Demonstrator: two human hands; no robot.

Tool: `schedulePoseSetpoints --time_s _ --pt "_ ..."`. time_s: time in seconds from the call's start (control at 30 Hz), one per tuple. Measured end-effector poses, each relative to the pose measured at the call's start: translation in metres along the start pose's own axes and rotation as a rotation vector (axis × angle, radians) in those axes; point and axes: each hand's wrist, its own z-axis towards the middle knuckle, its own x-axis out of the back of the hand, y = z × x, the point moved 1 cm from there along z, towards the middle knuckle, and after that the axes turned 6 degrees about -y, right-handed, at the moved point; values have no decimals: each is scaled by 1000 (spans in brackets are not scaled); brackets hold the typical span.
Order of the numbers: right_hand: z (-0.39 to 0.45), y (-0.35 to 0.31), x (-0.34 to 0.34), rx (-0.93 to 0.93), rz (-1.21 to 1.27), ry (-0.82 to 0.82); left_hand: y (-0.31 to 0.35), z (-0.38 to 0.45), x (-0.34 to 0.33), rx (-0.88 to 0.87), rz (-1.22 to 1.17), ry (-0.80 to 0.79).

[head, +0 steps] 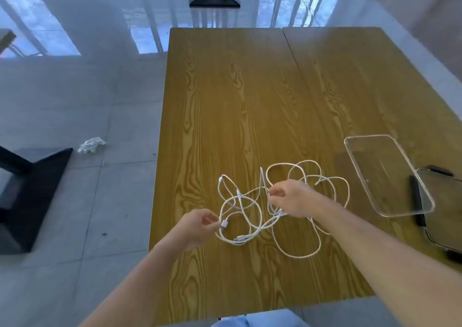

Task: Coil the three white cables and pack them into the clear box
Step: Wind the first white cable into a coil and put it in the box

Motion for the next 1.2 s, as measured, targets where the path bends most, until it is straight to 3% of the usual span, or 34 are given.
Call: schedulePoseSetpoints --time_s 0.23,0.47,0.93,1.2 --pt "25 -6 -10 -56 365 117 22 12 -13 22 -196 162" --pt "7 9 17 153 727 214 33 16 -20 63 -358 234" --pt "-49 26 81 427 888 153 68 19 -52 37 -403 337" --pt "-63 36 108 529 989 56 120 26 -67 -71 -270 526"
